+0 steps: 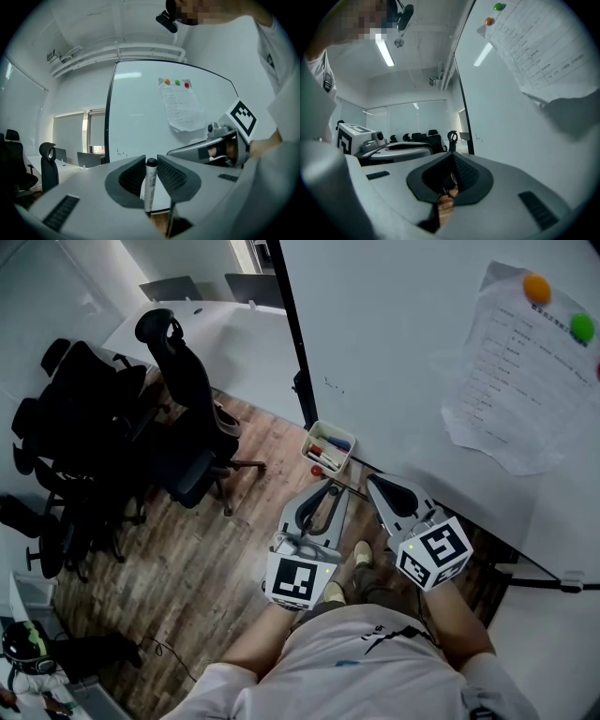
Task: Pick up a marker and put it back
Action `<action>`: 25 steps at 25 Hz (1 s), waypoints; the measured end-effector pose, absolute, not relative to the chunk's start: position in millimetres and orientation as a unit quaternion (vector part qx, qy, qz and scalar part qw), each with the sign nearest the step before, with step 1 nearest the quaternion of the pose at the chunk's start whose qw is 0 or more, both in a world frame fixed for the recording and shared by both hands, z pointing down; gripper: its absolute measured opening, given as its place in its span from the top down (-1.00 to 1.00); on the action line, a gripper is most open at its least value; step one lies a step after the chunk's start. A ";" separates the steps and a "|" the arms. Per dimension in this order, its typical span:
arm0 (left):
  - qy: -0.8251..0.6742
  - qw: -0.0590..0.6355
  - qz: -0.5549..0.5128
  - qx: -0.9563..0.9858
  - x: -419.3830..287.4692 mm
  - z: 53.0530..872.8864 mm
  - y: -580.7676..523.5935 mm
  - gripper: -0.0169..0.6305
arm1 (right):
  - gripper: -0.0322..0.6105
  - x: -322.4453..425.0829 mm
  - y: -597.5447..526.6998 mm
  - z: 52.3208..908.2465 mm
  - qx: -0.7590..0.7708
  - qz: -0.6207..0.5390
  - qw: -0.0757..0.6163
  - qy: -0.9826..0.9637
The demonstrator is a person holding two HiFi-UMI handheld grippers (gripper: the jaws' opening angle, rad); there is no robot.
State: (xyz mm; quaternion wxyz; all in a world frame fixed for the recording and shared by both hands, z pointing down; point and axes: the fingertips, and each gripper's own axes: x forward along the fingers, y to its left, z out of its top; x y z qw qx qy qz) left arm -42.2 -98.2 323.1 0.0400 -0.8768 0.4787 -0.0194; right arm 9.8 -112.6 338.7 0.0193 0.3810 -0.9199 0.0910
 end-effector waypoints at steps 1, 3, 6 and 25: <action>0.480 0.038 -0.021 -0.876 -42.6 325.9 -102.7 0.69 | 0.86 10.1 -115.4 341.3 0.381 0.093 0.021 -0.920; 0.482 0.035 -0.023 -0.875 -42.9 331.8 -113.4 0.69 | 0.86 11.3 -122.8 346.0 0.380 0.098 0.024 -0.919; 0.486 0.041 -0.039 -0.872 -42.1 343.8 -131.3 0.69 | 0.86 13.9 -134.9 355.1 0.379 0.108 0.028 -0.919; 0.475 0.107 -0.187 -0.853 -30.8 468.6 -222.5 0.69 | 0.86 7.2 -222.1 418.4 0.349 0.165 0.071 -0.920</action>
